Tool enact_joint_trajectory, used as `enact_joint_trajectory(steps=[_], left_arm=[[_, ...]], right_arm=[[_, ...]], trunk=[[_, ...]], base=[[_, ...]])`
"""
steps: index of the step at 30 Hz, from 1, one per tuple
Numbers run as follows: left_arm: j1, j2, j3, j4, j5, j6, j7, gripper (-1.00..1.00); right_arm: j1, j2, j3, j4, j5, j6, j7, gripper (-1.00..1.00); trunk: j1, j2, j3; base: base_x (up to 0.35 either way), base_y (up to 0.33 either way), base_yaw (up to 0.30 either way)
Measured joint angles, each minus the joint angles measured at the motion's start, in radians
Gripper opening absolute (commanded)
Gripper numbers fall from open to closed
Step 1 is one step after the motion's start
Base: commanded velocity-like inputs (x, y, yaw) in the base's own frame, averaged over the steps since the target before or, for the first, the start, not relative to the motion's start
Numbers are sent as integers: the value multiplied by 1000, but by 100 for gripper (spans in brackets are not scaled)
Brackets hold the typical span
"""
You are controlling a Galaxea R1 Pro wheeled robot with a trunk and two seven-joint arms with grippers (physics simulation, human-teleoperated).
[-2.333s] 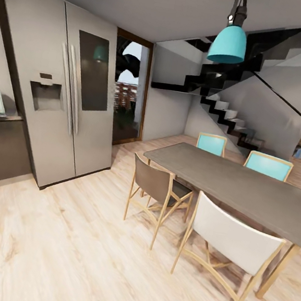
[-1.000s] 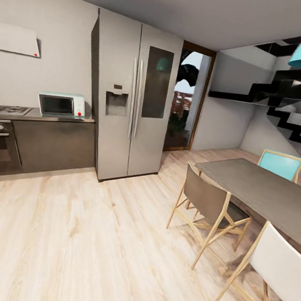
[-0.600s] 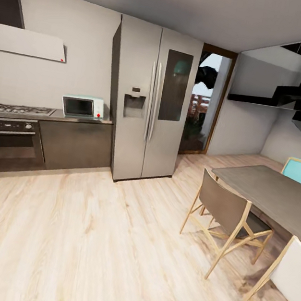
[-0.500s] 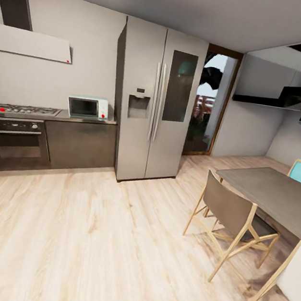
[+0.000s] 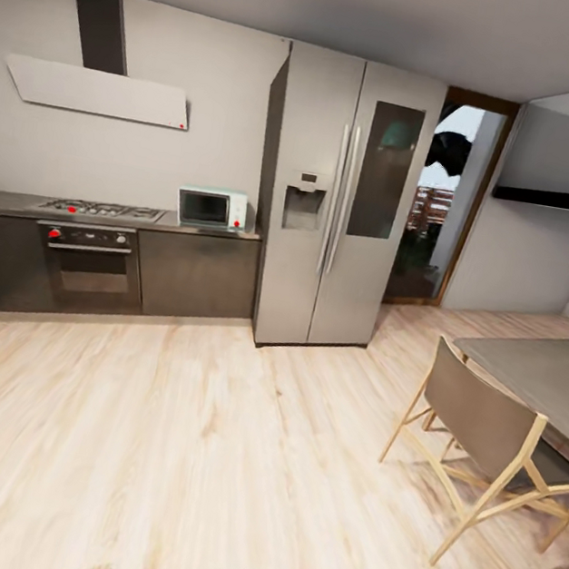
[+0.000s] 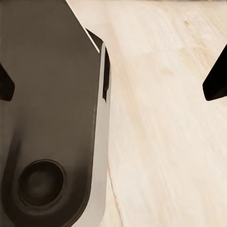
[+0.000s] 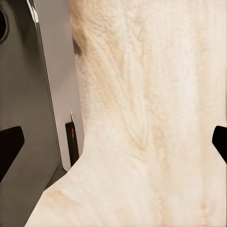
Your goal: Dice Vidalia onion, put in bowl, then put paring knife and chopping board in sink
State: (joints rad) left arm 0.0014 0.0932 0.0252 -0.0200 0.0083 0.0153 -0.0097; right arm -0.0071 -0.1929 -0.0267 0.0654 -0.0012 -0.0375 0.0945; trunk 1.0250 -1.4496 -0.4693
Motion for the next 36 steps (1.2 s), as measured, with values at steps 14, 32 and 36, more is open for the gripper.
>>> enact_joint_trajectory(steps=[14, 32, 36], left_arm=[[0, 0, 0, 0, 0, 0, 0, 100], [0, -1, -1, 0, 0, -1, 0, 100], [0, -1, -1, 0, 0, -1, 0, 100]], right_arm=[[0, 0, 0, 0, 0, 0, 0, 100], [0, 0, -1, 0, 0, 0, 0, 100], [0, 0, -1, 0, 0, 0, 0, 100]], trunk=[[0, 0, 0], [0, 0, 0], [0, 0, 0]], base=[[0, 0, 297], [0, 0, 297], [0, 0, 297]])
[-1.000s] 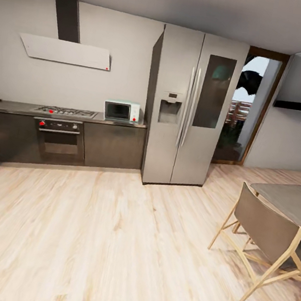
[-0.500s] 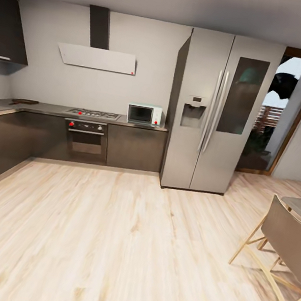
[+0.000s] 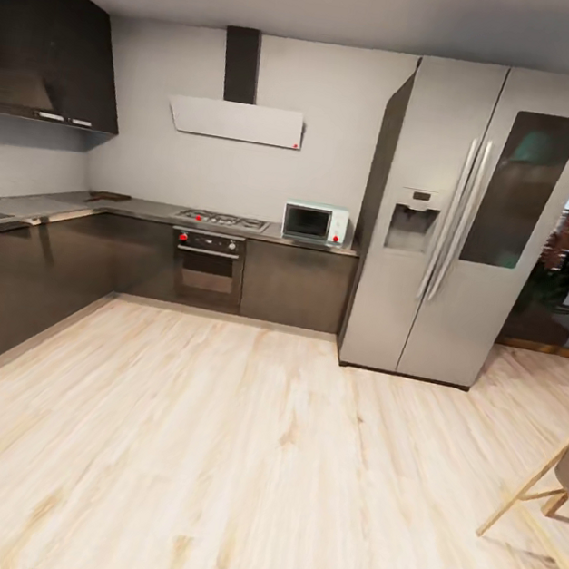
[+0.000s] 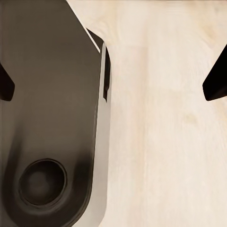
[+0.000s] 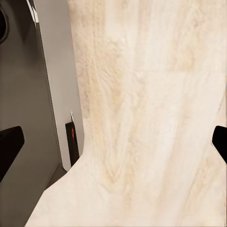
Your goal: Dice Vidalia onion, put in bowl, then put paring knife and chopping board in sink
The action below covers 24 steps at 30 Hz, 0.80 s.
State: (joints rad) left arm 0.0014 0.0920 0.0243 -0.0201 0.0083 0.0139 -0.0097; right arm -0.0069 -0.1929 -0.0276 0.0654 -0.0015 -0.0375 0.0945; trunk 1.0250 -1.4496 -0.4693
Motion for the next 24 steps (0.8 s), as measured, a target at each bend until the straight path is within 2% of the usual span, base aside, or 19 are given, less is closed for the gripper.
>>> enact_joint_trajectory(steps=[24], left_arm=[[0, -4, 0, 0, 0, 0, 0, 100]], right_arm=[[0, 2, 0, 0, 0, -1, 0, 100]], trunk=[[0, 0, 0]], base=[[0, 0, 297]])
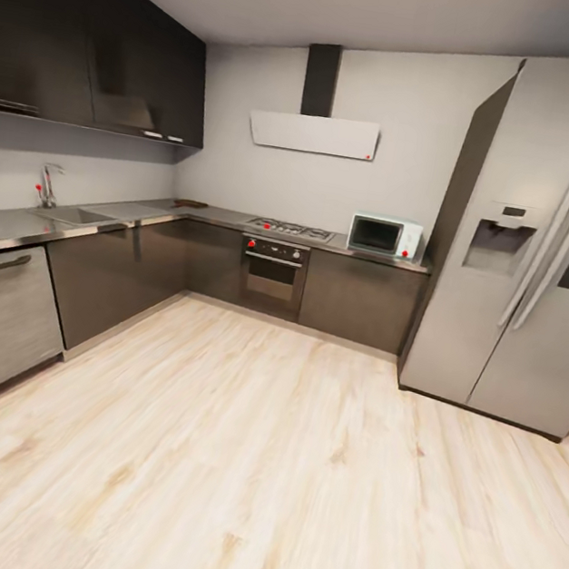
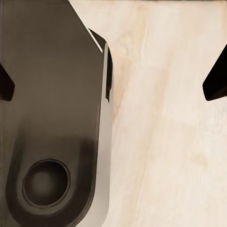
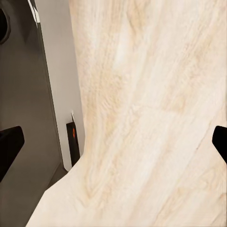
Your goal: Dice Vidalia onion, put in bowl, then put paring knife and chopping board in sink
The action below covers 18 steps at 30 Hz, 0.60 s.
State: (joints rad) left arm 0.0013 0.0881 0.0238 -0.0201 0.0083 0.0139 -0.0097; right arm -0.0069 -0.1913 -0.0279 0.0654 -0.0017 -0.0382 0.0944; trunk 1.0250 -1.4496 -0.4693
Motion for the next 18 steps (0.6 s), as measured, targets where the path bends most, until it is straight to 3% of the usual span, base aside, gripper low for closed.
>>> enact_joint_trajectory(steps=[9, 18], left_arm=[[0, -1, 1, 0, 0, 0, 0, 100], [0, -1, 1, 0, 0, 0, 0, 100]], right_arm=[[0, 0, 0, 0, 0, 0, 0, 100], [0, 0, 0, 0, 0, -1, -1, 100]], trunk=[[0, 0, 0], [-1, 0, 0]], base=[[21, 0, 297], [278, 0, 297]])
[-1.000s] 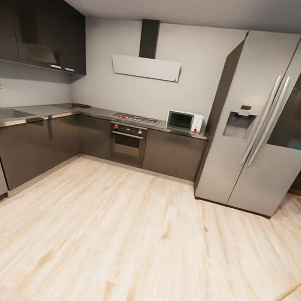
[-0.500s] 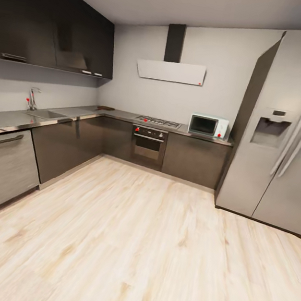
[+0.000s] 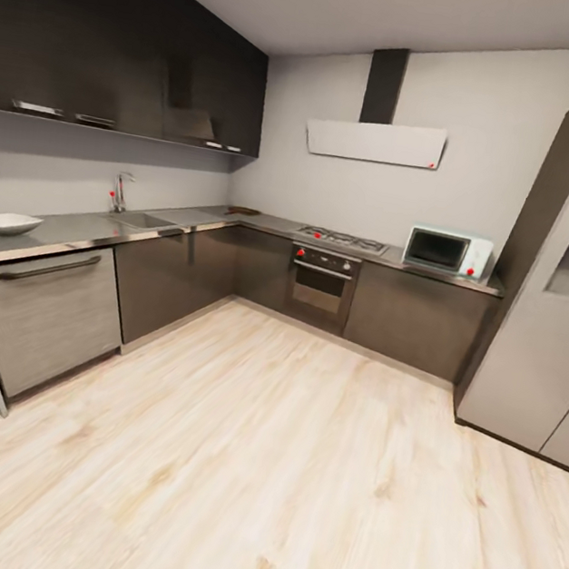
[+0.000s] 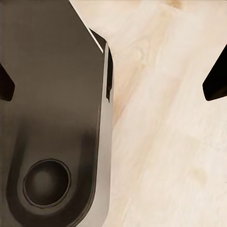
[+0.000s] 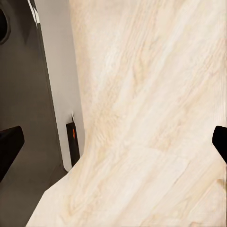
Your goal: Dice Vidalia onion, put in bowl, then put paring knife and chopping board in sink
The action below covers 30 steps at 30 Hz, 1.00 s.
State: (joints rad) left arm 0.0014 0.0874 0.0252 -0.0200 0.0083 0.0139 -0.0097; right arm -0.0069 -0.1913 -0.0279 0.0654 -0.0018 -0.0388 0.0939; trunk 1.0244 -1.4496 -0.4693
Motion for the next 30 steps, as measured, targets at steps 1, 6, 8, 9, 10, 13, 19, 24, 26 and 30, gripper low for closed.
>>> enact_joint_trajectory(steps=[1, 6, 8, 9, 10, 13, 19, 24, 26, 30], left_arm=[[0, 0, 0, 0, 0, 0, 0, 100], [0, 0, 0, 0, 0, 0, 0, 100], [0, 0, 0, 0, 0, 0, 0, 100], [0, 0, 0, 0, 0, 0, 0, 100], [0, 0, 0, 0, 0, 0, 0, 100], [0, 0, 0, 0, 0, 0, 0, 100], [0, 0, 0, 0, 0, 0, 0, 100], [0, 0, 0, 0, 0, 0, 0, 100], [0, 0, 0, 0, 0, 0, 0, 100], [0, 0, 0, 0, 0, 0, 0, 100]], right_arm=[[0, 0, 0, 0, 0, 0, 0, 100], [0, 0, 0, 0, 0, 0, -1, 100], [0, 0, 0, 0, 0, 0, 0, 100], [0, 0, 0, 0, 0, 0, -1, 100], [0, 0, 0, 0, 0, 0, -1, 100], [0, 2, 0, 0, -1, -1, -1, 100], [0, 3, 0, 0, -1, -1, -1, 100], [0, 3, 0, 0, -1, -1, -1, 100], [0, 3, 0, 0, -1, -1, -1, 100], [0, 4, 0, 0, -1, -1, -1, 100]], trunk=[[0, 0, 0], [0, 0, 0], [0, 0, 0], [0, 0, 0], [0, 0, 0], [0, 0, 0], [0, 0, 0], [0, 0, 0], [0, 0, 0], [0, 0, 0]], base=[[339, 0, 297], [341, 0, 285], [342, 0, 241], [342, 0, 213], [342, 0, 203], [342, 0, 170], [342, 0, 61], [342, -1, 6], [342, -32, 1], [338, -109, 0]])
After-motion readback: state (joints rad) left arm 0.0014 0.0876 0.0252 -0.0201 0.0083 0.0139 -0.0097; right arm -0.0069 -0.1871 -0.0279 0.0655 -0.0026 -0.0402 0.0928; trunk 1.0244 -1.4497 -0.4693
